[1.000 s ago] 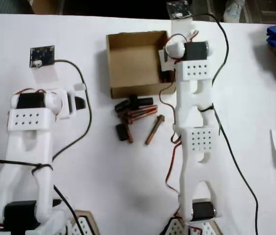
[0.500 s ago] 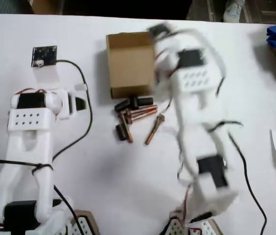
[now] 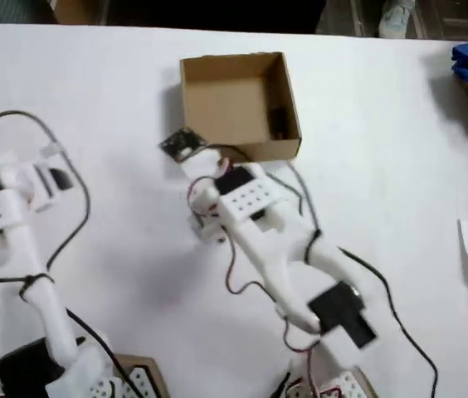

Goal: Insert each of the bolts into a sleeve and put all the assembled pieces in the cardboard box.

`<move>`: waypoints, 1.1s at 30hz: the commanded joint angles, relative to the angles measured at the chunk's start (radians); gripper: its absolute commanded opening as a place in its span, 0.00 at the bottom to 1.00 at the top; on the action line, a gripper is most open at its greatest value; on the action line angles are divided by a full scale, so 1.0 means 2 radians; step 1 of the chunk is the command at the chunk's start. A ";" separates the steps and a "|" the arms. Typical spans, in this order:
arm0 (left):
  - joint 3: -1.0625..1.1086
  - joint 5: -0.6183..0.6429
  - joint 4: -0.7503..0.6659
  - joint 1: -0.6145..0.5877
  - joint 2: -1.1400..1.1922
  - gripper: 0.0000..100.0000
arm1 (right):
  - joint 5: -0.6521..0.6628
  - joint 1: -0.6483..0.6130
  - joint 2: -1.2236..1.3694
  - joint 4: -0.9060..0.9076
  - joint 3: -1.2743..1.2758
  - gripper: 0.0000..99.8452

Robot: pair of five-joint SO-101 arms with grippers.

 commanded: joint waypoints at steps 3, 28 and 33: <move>-0.001 -0.002 0.003 -0.030 -0.018 0.28 | -0.028 -0.018 0.066 0.003 -0.095 0.14; -0.001 -0.002 0.004 -0.033 -0.018 0.28 | -0.048 -0.008 0.185 0.033 -0.172 0.13; -0.001 -0.002 0.004 -0.033 -0.018 0.28 | -0.044 -0.009 0.187 0.020 -0.172 0.02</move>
